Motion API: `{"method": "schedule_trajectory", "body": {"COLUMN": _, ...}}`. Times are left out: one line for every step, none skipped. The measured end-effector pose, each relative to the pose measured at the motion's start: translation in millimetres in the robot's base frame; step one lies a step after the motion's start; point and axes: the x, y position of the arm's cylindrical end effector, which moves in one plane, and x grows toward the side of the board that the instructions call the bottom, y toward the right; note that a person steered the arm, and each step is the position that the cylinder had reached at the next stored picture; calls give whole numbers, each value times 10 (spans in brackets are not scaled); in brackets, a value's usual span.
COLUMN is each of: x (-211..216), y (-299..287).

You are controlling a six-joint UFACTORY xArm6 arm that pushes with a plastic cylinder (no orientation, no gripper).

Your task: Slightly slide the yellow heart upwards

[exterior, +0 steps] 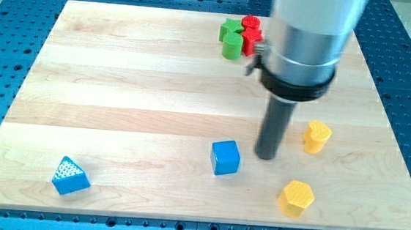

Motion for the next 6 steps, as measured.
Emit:
{"method": "schedule_trajectory", "body": {"x": 0, "y": 546}}
{"method": "schedule_trajectory", "body": {"x": -151, "y": 661}}
{"method": "schedule_trajectory", "body": {"x": -509, "y": 825}}
{"method": "schedule_trajectory", "body": {"x": -199, "y": 1026}}
{"method": "schedule_trajectory", "body": {"x": 4, "y": 1219}}
{"method": "schedule_trajectory", "body": {"x": -198, "y": 1221}}
